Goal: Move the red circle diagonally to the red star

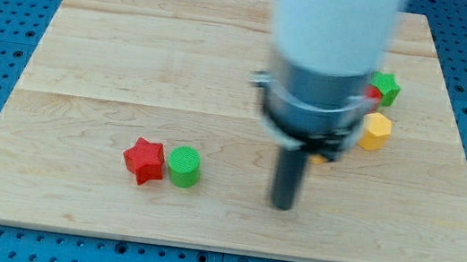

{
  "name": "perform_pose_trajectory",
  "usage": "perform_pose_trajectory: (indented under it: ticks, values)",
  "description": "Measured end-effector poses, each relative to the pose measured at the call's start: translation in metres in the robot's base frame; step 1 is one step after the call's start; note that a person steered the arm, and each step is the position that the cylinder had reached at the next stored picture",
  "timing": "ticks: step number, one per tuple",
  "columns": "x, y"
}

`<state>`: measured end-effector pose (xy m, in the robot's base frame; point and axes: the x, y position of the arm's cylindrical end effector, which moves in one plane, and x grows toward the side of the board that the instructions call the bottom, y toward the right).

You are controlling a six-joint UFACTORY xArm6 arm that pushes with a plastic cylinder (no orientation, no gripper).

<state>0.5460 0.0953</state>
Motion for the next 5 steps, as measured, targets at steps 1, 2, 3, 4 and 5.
perform_pose_trajectory:
  ticks: [1, 2, 3, 4, 5]
  values:
    - [-0.047, 0.095]
    - [-0.120, 0.116]
    - [-0.177, 0.126]
    - [-0.184, 0.117]
    - [-0.111, 0.032]
